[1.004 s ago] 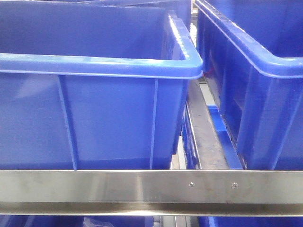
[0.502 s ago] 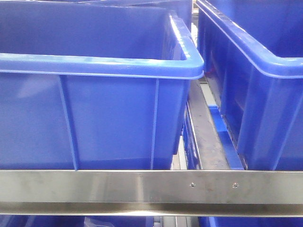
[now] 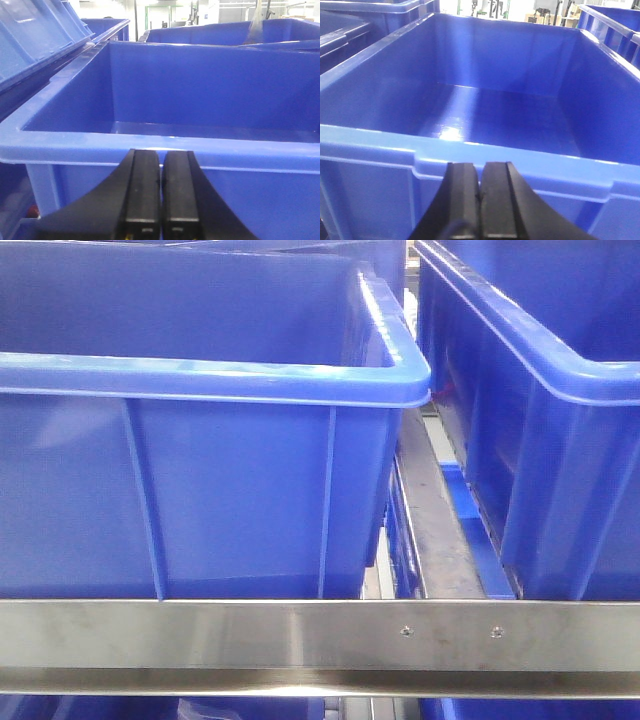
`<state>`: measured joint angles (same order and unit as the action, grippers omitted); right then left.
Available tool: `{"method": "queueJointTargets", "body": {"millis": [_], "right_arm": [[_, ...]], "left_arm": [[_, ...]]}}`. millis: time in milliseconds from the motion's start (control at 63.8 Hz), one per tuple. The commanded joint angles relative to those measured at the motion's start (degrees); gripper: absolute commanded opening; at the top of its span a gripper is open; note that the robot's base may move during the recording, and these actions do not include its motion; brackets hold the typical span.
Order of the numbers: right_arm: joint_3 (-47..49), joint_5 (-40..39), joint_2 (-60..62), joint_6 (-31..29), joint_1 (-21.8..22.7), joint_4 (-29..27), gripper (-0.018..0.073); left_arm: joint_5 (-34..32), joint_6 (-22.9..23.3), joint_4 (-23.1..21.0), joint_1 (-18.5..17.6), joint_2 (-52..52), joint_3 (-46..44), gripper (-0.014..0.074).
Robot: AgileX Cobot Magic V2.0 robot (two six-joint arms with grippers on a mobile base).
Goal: Place yellow foam block on left shelf second layer
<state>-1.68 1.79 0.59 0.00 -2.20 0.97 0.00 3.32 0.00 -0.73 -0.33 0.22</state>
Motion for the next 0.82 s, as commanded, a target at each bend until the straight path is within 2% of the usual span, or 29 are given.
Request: {"method": "queueJointTargets", "body": {"millis": [0, 800], "right_arm": [[1.19, -5.42, 1.07, -0.73, 0.12, 0.61, 0.0055], [1.19, -5.42, 1.07, -0.73, 0.12, 0.61, 0.0055]], "left_arm": [[-4.68, 0.19, -0.32, -0.06, -1.15, 1.53, 0.0124], [-4.68, 0.19, -0.32, -0.06, -1.15, 1.53, 0.0124]]}}
